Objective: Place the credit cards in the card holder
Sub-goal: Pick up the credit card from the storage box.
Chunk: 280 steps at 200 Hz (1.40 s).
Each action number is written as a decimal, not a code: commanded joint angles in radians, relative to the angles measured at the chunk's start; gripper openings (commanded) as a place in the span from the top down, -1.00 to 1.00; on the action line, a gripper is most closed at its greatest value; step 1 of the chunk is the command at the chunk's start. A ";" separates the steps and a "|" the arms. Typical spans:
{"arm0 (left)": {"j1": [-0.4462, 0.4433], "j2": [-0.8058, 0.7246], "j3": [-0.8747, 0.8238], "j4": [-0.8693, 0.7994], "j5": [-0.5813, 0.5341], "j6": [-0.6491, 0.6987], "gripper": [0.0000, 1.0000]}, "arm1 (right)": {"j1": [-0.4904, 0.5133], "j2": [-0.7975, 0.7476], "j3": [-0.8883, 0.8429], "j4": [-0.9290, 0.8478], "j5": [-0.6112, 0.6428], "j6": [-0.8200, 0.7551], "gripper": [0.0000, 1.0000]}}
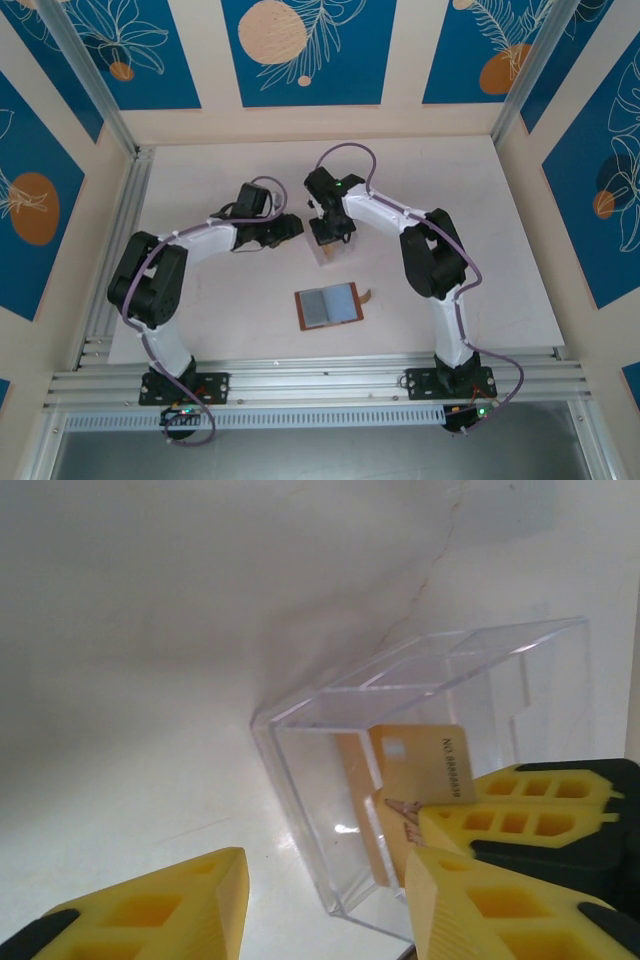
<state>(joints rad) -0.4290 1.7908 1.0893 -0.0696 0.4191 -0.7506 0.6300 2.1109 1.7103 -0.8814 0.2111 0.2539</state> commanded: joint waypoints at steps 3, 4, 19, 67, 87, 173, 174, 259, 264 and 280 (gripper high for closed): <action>-0.028 0.048 0.084 -0.078 0.019 0.057 0.09 | -0.015 -0.029 -0.032 -0.001 -0.094 0.011 0.95; -0.029 0.050 0.087 -0.079 0.019 0.057 0.09 | -0.016 -0.029 -0.032 -0.001 -0.094 0.011 0.95; -0.043 0.067 0.117 -0.100 0.001 0.071 0.08 | -0.016 -0.025 -0.032 -0.002 -0.099 0.013 0.95; -0.073 0.160 0.232 -0.210 -0.073 0.120 0.08 | -0.026 -0.019 -0.042 0.002 -0.116 0.014 0.96; -0.080 0.187 0.250 -0.229 -0.098 0.128 0.08 | -0.034 -0.017 -0.049 0.010 -0.133 0.015 0.96; -0.106 0.222 0.248 -0.277 -0.252 0.159 0.14 | -0.055 -0.022 -0.055 0.017 -0.143 0.018 0.87; -0.106 0.222 0.248 -0.278 -0.256 0.159 0.14 | -0.055 -0.023 -0.055 0.018 -0.141 0.020 0.86; -0.136 0.254 0.235 -0.300 -0.335 0.198 0.15 | -0.026 -0.034 -0.014 -0.028 -0.006 0.009 0.59; -0.137 0.255 0.237 -0.300 -0.338 0.199 0.15 | -0.024 -0.037 -0.014 -0.029 0.001 0.010 0.58; -0.140 0.261 0.243 -0.305 -0.341 0.203 0.15 | -0.023 -0.042 -0.008 -0.033 0.006 0.009 0.55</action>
<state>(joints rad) -0.5541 1.9911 1.3407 -0.2733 0.1711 -0.5804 0.5953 2.1090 1.6775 -0.8597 0.1734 0.2676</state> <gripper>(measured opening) 0.424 0.218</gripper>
